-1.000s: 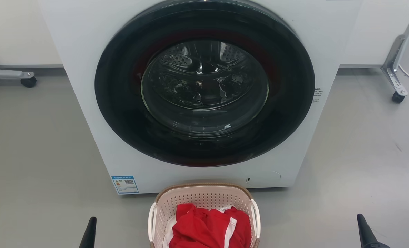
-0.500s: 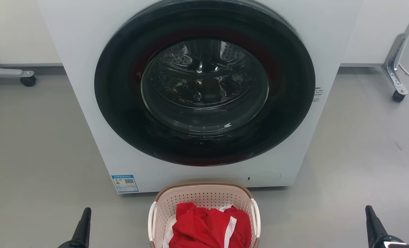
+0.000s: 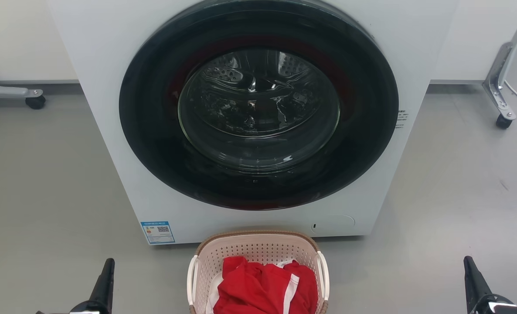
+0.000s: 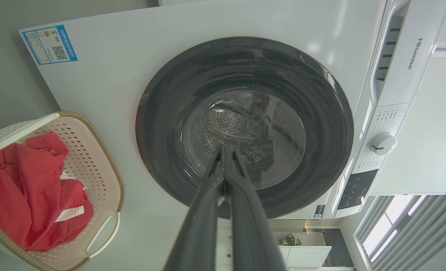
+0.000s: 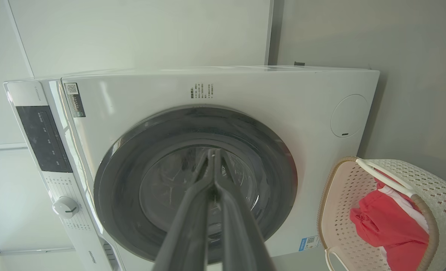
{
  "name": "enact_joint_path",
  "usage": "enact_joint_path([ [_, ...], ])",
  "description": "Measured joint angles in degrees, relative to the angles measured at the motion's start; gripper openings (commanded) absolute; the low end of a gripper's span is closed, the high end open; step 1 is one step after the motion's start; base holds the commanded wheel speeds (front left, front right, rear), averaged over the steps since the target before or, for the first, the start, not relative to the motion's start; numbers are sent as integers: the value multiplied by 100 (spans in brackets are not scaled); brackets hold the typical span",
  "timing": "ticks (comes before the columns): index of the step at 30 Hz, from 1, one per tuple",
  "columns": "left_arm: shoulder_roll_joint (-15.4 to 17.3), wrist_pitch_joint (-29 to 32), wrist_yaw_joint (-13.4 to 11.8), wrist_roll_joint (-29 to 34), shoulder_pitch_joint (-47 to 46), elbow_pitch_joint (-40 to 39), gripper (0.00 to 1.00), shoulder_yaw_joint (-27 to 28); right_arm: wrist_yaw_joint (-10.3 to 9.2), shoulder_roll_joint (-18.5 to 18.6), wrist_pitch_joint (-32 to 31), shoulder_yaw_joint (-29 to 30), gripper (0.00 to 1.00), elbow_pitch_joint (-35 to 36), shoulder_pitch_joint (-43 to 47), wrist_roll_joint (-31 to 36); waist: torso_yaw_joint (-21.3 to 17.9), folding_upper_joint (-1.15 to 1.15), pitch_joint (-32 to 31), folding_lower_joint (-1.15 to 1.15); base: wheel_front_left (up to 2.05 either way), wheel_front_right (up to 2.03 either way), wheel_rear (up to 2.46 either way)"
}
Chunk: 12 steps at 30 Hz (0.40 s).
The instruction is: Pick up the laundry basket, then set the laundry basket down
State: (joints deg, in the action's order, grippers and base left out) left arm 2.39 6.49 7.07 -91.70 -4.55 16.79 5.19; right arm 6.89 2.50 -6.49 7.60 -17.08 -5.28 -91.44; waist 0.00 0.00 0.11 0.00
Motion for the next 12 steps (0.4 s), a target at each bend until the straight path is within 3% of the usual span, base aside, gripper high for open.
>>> enact_joint_path([
  [12, -2, 0, 0, 0, 0, 2, 0, -1, 0, 0, 0, 0, 0, -1, 0, 0, 0, 0, 0, 0, 0, 0, 0],
])
